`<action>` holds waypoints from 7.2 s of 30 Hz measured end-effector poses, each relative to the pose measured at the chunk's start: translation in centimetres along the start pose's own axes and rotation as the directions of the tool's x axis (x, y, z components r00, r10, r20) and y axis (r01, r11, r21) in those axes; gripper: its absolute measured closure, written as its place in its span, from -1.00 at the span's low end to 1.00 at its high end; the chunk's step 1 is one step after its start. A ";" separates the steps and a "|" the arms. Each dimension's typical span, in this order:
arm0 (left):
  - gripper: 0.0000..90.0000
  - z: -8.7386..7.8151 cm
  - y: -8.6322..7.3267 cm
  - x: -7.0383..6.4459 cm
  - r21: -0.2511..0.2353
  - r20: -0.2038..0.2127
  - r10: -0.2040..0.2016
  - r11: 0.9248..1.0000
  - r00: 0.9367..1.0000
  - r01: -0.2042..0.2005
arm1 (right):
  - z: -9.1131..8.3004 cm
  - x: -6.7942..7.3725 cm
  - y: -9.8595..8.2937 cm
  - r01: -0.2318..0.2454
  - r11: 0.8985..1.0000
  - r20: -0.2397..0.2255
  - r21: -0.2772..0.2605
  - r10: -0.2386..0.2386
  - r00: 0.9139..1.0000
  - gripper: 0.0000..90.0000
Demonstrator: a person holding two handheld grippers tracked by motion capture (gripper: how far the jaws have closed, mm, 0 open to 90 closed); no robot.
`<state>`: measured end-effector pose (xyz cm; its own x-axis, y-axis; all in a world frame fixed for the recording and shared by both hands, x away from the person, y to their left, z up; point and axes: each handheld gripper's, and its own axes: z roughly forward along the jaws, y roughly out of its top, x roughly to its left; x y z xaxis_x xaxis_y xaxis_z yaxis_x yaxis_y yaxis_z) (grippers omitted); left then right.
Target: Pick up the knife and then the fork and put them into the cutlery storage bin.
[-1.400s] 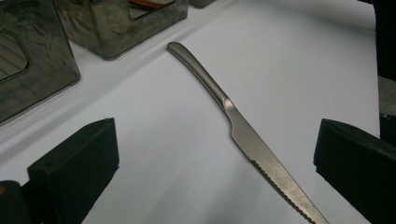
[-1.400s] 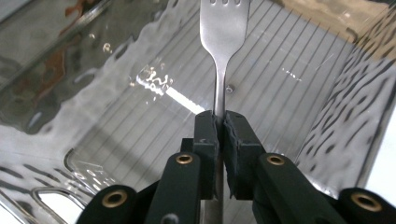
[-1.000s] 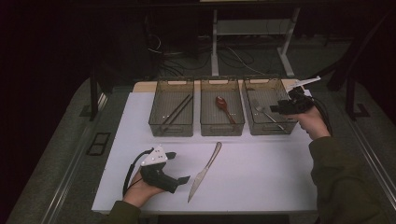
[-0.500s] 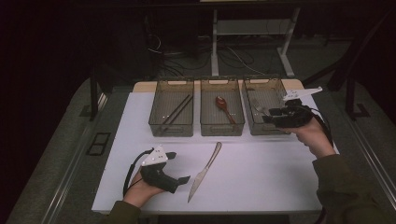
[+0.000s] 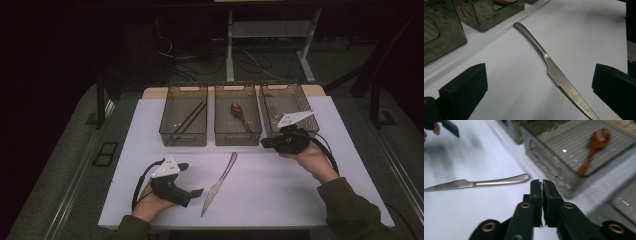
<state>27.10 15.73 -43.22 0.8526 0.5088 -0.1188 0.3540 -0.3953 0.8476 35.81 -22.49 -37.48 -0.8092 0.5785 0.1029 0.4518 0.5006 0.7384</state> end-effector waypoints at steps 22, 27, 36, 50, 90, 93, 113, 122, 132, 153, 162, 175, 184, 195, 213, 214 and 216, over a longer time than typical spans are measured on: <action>-1.00 0.0 0.0 0.0 -0.001 0.002 0.002 1.000 1.000 -0.002 | 10.6 3.5 3.0 0.131 0.969 -0.089 0.209 -0.114 0.989 0.97; -1.00 0.0 0.0 0.0 0.000 0.003 0.004 1.000 1.000 -0.004 | 12.1 3.6 3.3 0.127 0.960 -0.094 0.249 -0.107 0.990 0.97; -1.00 -0.1 0.0 0.0 0.001 0.003 0.006 1.000 1.000 -0.006 | 13.2 3.9 3.6 0.175 0.936 -0.086 0.304 -0.156 0.984 0.98; -1.00 -0.1 0.0 0.0 0.000 0.003 0.007 1.000 1.000 -0.007 | 11.4 3.8 2.4 0.189 0.912 -0.107 0.363 -0.161 0.981 0.98; -1.00 0.0 0.0 0.0 0.002 0.006 0.004 1.000 1.000 -0.004 | 10.2 7.9 3.6 0.408 0.786 -0.306 0.465 -0.289 0.907 0.58; -1.00 -0.1 0.0 0.0 0.000 0.003 -0.001 1.000 1.000 0.001 | 11.1 8.3 4.1 0.427 0.766 -0.317 0.481 -0.302 0.899 0.58; -1.00 0.1 0.0 0.0 0.014 0.005 0.003 1.000 1.000 -0.003 | 14.1 10.6 5.5 0.505 0.626 -0.319 0.594 -0.393 0.862 0.70; -1.00 0.0 0.0 0.0 0.013 0.002 0.005 1.000 1.000 -0.005 | 14.3 11.2 5.7 0.509 0.597 -0.304 0.620 -0.415 0.857 0.76; -1.00 0.0 0.0 0.1 0.009 0.000 0.004 1.000 1.000 -0.004 | 12.2 9.1 5.6 0.439 0.717 -0.282 0.541 -0.337 0.898 0.76; -1.00 0.1 -0.1 0.1 0.016 -0.003 0.006 1.000 1.000 -0.005 | 4.9 3.6 2.7 0.196 0.944 -0.126 0.266 -0.167 0.978 0.76; -1.00 0.1 -0.1 0.1 0.008 -0.009 -0.001 1.000 1.000 0.001 | 2.6 2.0 1.6 0.066 0.986 -0.087 0.154 -0.052 0.995 0.76; -1.00 0.0 -0.1 0.2 0.004 -0.011 0.004 1.000 1.000 -0.004 | -0.5 -0.4 1.0 -0.031 0.999 -0.075 -0.013 0.030 0.997 0.76; -1.00 0.1 -0.1 0.1 0.011 -0.008 0.000 1.000 1.000 0.000 | -3.1 -2.1 1.0 -0.082 0.988 -0.021 -0.128 0.080 0.997 0.76; -1.00 0.1 -0.1 0.1 0.009 -0.006 -0.005 1.000 1.000 0.005 | -6.2 -4.9 2.4 -0.124 0.966 0.081 -0.228 0.146 0.986 0.76; -1.00 0.1 -0.1 0.2 0.009 -0.004 0.001 1.000 1.000 -0.001 | -6.7 -10.7 2.4 -0.170 0.961 0.285 -0.219 0.229 0.931 0.76; -1.00 0.1 -0.1 0.2 0.010 -0.004 0.000 1.000 1.000 0.000 | -6.6 -10.9 2.3 -0.176 0.962 0.291 -0.211 0.234 0.928 0.76; -1.00 0.1 -0.1 0.2 0.010 -0.003 -0.002 1.000 1.000 0.002 | -6.3 -11.3 1.8 -0.197 0.959 0.293 -0.203 0.252 0.922 0.76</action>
<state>27.24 15.75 -43.41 0.8510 0.5116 -0.1188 0.3592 -0.4020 0.8422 43.45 -32.15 -33.11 -0.5225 0.8483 0.0859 0.5167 0.2350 0.8233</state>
